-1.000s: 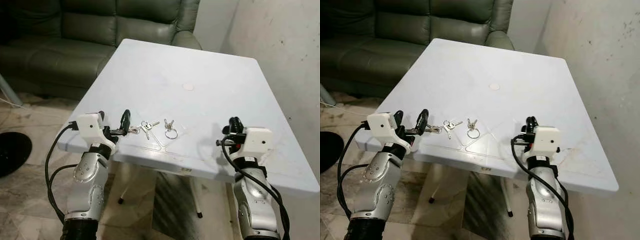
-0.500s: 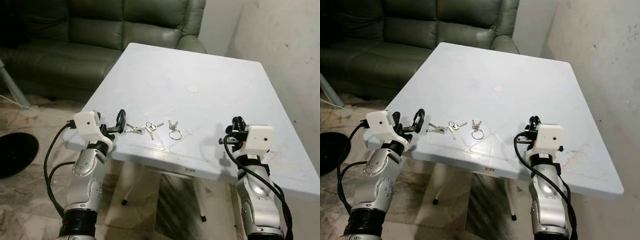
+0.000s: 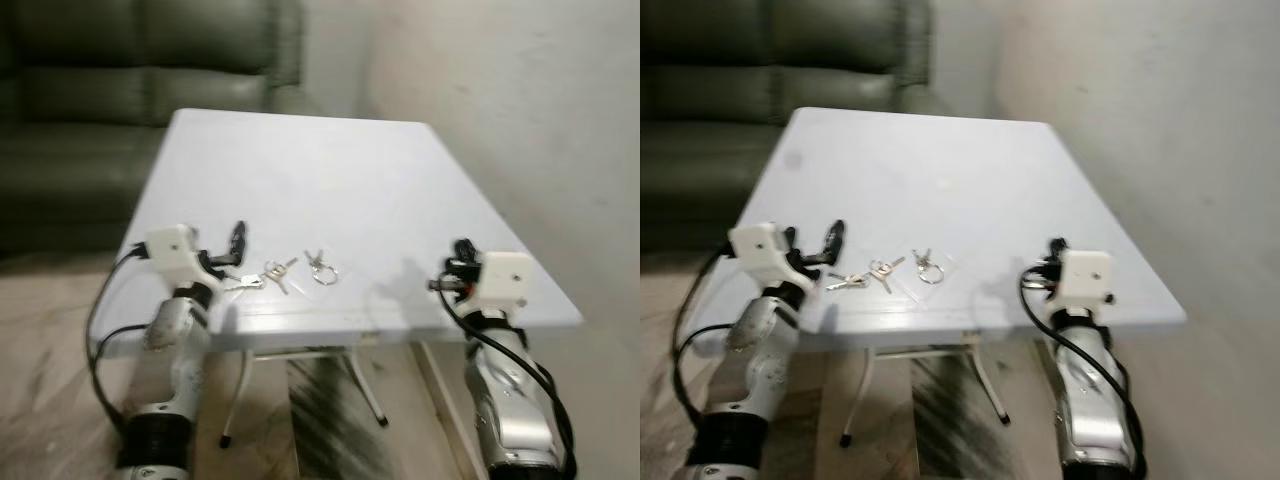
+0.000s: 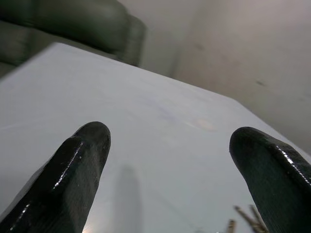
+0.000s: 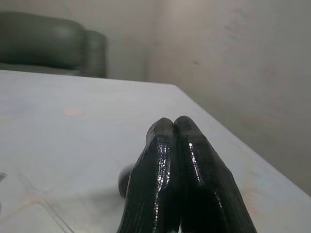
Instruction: Hang keys on a hook
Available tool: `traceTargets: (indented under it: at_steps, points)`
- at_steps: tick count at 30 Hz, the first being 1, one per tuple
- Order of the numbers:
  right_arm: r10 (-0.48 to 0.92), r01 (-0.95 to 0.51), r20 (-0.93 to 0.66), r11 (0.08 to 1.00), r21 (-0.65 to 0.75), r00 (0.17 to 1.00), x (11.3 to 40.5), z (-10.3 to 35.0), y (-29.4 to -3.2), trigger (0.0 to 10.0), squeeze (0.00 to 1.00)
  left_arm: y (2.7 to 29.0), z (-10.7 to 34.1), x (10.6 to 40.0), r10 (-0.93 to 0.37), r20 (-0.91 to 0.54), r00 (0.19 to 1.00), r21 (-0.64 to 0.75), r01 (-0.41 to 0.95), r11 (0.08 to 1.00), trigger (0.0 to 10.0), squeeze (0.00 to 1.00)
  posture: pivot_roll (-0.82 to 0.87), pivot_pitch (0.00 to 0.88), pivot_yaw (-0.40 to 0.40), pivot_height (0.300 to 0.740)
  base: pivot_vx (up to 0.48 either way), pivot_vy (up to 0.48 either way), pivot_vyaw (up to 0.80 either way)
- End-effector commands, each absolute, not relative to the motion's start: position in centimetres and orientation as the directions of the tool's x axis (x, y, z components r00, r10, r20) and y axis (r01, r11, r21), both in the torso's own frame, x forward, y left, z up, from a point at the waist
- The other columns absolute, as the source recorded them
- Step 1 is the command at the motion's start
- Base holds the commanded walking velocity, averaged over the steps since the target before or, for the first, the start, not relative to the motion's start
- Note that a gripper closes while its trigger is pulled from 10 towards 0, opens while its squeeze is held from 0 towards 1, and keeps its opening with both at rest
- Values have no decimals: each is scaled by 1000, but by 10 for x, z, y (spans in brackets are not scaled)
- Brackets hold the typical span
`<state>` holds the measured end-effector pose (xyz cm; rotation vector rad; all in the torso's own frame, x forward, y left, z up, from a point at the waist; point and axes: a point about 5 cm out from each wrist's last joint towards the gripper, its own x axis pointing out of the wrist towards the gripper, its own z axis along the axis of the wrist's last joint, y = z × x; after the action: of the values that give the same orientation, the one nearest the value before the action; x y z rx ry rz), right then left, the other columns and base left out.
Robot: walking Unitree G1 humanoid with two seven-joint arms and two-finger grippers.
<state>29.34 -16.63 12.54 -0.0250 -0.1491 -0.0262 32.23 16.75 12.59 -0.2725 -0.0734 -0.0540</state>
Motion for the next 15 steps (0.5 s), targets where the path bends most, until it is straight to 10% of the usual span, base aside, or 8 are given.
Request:
traceTargets:
  at_steps: [1,15]
  points:
    - [-47,52,144,998,-32,988,294,127,-175,10000,0,156,128,325,-73,83,994,-273,93,957,10000,0,37,0,-94,740,0,480,-800]
    - [-25,32,135,998,-49,991,293,126,-171,10000,0,144,125,332,-122,45,991,-265,130,955,10000,0,17,12,-96,740,0,117,-800]
